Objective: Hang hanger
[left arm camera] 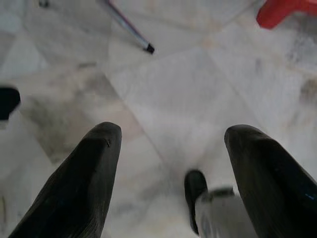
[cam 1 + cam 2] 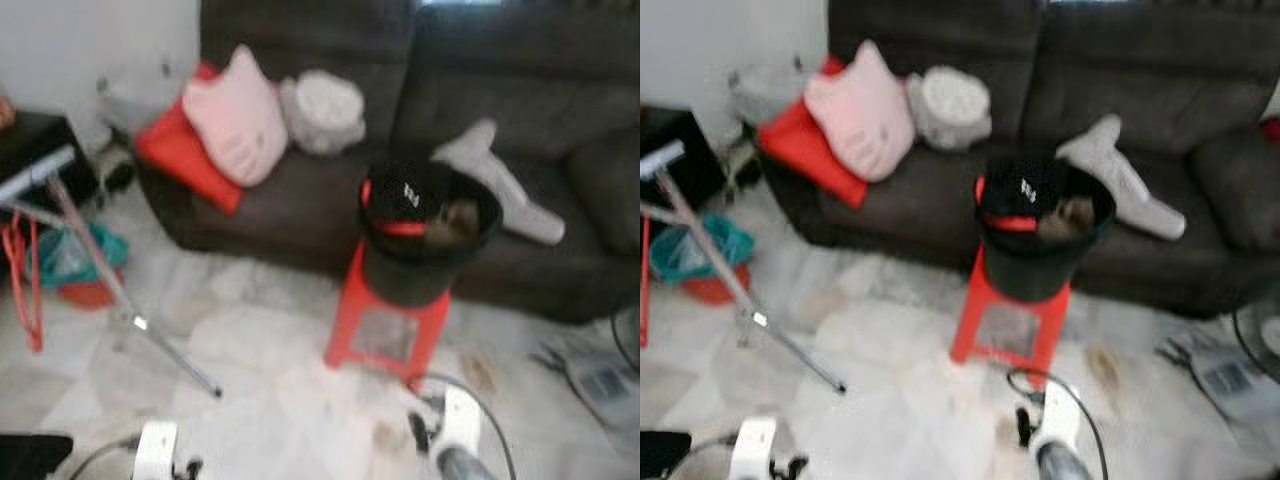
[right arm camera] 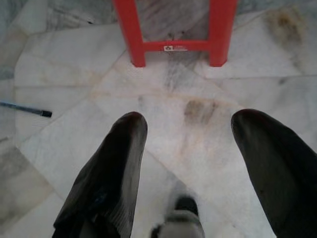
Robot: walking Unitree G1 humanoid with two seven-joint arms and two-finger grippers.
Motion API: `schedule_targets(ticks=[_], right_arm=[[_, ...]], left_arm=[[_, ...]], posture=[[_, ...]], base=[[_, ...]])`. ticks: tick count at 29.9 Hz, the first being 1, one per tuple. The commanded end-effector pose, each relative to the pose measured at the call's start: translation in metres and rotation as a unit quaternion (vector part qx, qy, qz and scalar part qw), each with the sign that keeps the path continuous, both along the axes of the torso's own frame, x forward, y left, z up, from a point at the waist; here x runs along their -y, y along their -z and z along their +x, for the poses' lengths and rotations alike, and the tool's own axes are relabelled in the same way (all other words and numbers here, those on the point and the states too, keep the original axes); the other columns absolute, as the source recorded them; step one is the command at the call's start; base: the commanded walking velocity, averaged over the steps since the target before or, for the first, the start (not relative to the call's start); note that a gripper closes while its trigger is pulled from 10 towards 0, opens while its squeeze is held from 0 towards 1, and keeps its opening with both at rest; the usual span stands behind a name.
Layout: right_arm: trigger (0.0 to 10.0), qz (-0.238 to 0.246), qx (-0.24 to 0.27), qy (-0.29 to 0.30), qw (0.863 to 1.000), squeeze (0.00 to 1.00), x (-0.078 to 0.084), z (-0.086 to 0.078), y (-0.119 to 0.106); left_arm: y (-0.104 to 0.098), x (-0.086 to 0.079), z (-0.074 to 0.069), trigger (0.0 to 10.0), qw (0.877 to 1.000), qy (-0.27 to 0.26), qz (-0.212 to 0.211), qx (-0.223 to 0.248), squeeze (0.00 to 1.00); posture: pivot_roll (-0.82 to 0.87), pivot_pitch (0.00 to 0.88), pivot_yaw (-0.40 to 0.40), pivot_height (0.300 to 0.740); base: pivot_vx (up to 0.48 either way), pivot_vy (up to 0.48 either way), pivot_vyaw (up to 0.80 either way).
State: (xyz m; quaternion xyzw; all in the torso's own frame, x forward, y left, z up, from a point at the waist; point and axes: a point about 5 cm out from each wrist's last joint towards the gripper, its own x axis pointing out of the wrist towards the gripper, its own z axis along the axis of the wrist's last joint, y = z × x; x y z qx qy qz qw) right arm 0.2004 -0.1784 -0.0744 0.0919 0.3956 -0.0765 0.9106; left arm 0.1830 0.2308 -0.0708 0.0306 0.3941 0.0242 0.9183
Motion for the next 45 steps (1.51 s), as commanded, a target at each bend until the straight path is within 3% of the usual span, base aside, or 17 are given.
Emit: schedule_targets(ticks=[1, 23, 30, 33, 36, 39, 40, 45], right_arm=[[10.0, -0.012, -0.005, 0.012, 1.000, 0.00, 0.012, -0.004, 0.001], [10.0, -0.013, 0.002, 0.013, 1.000, 0.00, 0.013, -0.001, -0.001], [10.0, -0.029, 0.008, -0.004, 1.000, 0.00, 0.014, 0.000, -0.003], [10.0, -0.054, 0.034, -0.025, 0.998, 0.00, 0.016, 0.009, -0.009], [10.0, -0.099, 0.080, -0.065, 0.990, 0.00, 0.017, 0.024, -0.021], [10.0, -0.137, 0.128, -0.113, 0.976, 0.00, 0.013, 0.029, -0.029], [10.0, -0.137, 0.128, -0.113, 0.976, 0.00, 0.013, 0.029, -0.029], [10.0, -0.185, 0.214, -0.181, 0.942, 0.00, 0.010, 0.016, -0.039]], left_arm=[[0.001, 0.008, 0.003, 10.0, 1.000, 0.008, -0.010, 0.000, 0.00], [0.001, 0.010, 0.003, 10.0, 1.000, 0.008, -0.013, 0.004, 0.00], [0.002, 0.012, 0.002, 10.0, 1.000, 0.012, -0.014, 0.003, 0.00], [0.002, 0.012, 0.002, 10.0, 1.000, 0.012, -0.014, 0.003, 0.00], [0.002, 0.012, 0.001, 10.0, 1.000, 0.016, -0.012, 0.001, 0.00], [0.002, 0.012, 0.000, 10.0, 1.000, 0.019, -0.011, 0.001, 0.00], [0.002, 0.012, 0.000, 10.0, 1.000, 0.019, -0.011, 0.001, 0.00], [0.001, 0.009, 0.001, 10.0, 1.000, 0.020, -0.009, 0.004, 0.00]], posture=[[-0.03, 0.000, -0.006, 0.740], [-0.03, 0.000, -0.004, 0.740], [-0.04, 0.000, -0.003, 0.740], [-0.04, 0.000, -0.004, 0.740], [-0.04, 0.000, -0.001, 0.740], [-0.04, 0.000, -0.002, 0.740], [-0.04, 0.000, -0.002, 0.740], [-0.06, 0.000, 0.008, 0.740]], base=[[0.322, 0.000, 0.00], [0.295, 0.000, -0.25], [0.000, 0.000, 0.00], [0.000, 0.000, 0.00], [0.000, 0.000, 0.00], [0.000, 0.000, 0.00], [0.000, 0.000, 0.00], [0.000, 0.000, 0.00]])
